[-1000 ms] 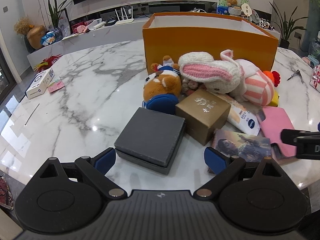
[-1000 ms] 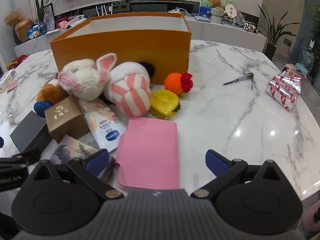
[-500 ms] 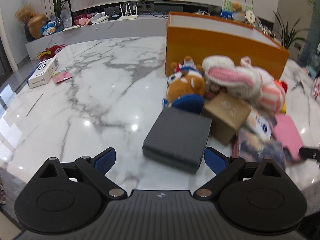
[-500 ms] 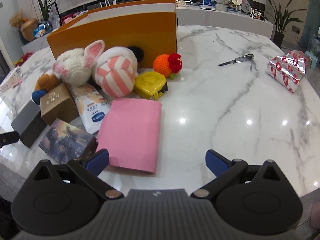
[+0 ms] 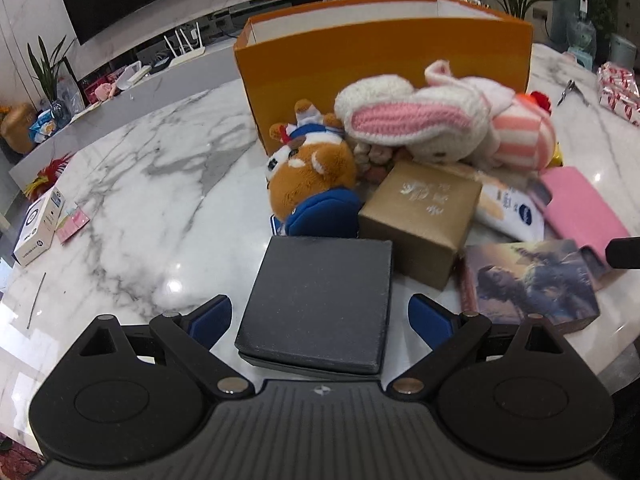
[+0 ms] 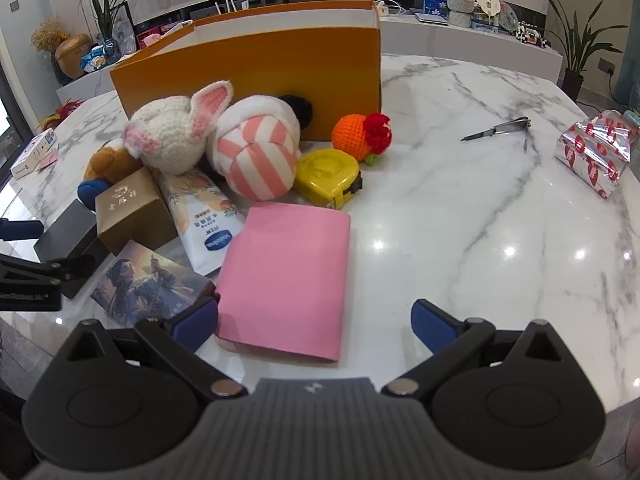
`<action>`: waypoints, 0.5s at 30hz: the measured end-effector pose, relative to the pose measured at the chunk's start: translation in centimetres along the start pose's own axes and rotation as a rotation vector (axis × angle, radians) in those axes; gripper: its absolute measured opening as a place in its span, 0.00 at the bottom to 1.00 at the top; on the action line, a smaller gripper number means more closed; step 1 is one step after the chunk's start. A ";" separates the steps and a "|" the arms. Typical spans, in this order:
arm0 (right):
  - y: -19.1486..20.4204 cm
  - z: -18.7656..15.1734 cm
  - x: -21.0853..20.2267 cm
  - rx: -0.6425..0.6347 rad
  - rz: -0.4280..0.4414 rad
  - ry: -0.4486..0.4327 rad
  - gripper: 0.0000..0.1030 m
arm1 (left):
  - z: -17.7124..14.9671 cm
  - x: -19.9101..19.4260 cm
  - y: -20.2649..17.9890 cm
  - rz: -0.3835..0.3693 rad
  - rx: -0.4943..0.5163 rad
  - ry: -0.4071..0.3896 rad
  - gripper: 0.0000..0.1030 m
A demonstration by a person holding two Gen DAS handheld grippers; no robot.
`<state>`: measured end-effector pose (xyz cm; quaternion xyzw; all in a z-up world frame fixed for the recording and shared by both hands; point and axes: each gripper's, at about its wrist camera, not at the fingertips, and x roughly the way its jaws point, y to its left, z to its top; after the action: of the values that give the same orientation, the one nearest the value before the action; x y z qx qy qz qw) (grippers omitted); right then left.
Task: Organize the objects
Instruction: 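Reach the left tool to the dark grey box while the right tool reaches the pink notebook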
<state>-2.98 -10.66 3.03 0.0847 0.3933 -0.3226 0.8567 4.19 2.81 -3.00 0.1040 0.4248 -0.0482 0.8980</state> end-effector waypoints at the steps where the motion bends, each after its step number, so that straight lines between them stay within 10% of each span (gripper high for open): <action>1: 0.1 0.0 0.1 -0.004 -0.001 0.001 0.99 | 0.0 0.3 0.1 0.002 -0.004 0.009 1.00; 15: 2.3 1.2 3.9 -0.030 -0.087 0.029 0.99 | 0.2 2.0 2.5 -0.061 -0.206 0.077 1.00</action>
<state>1.08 -11.27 0.79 0.0596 0.4139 -0.3524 0.8372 6.06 5.18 -4.10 0.0001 0.4647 -0.0276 0.8850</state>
